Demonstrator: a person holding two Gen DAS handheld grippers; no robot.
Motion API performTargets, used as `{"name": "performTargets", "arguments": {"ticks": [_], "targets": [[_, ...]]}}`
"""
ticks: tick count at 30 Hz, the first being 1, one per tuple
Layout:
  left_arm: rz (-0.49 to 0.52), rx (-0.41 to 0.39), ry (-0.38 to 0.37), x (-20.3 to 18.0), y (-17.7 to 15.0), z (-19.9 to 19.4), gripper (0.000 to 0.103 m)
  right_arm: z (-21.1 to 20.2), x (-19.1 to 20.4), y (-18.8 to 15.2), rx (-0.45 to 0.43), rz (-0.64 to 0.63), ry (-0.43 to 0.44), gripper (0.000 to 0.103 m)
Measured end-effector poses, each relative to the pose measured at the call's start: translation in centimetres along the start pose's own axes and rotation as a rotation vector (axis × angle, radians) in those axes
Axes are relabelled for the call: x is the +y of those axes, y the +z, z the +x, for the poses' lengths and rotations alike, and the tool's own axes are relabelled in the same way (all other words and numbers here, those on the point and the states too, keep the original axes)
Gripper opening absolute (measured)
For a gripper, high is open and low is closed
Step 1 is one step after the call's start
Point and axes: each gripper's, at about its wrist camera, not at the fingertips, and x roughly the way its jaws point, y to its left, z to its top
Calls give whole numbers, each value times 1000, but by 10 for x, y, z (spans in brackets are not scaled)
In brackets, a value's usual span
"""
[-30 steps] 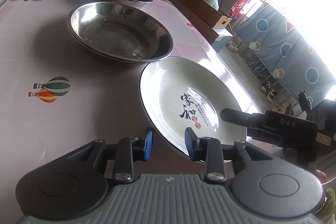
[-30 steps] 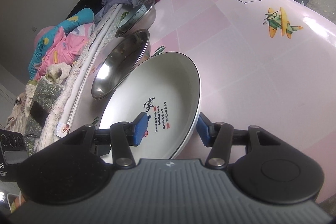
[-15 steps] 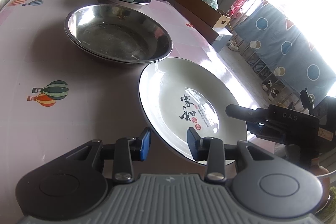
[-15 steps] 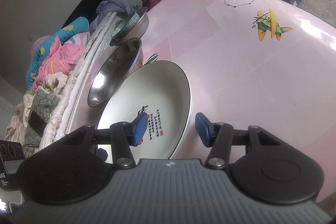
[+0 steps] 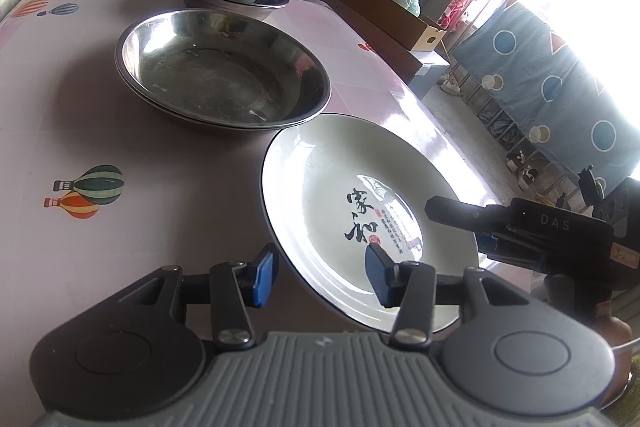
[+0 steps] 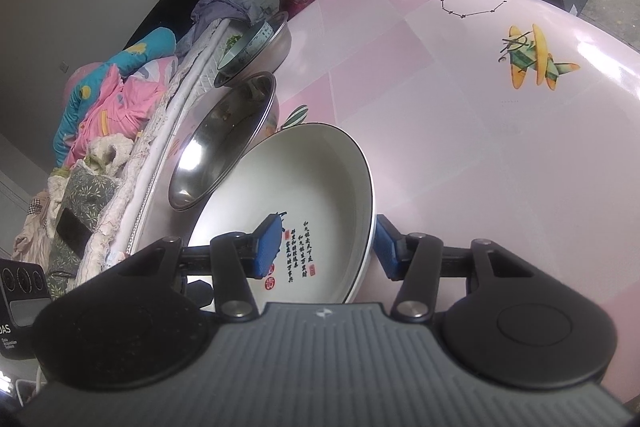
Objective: Organize plates and bowls
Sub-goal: 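Lift and carry the white plate with both tools over the steel bowl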
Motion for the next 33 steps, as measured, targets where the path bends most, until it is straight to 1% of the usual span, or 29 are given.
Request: {"name": "performTargets", "arguments": {"ticks": [6,16,23,33], "targets": [[-3,19,-16,-3,1,3,50,-5,-2,0,2,1,-2,50],[10,61,-110,-12,-2,13,50,-17,-16,3,-30,28,-33,50],[-8,58,-130,-8,-2,14,50,-18,-18,2,-36,36,-36,50],[2,45,-123,-8,-4,11,50,-15,-20,2,-35,51,-32,50]]}}
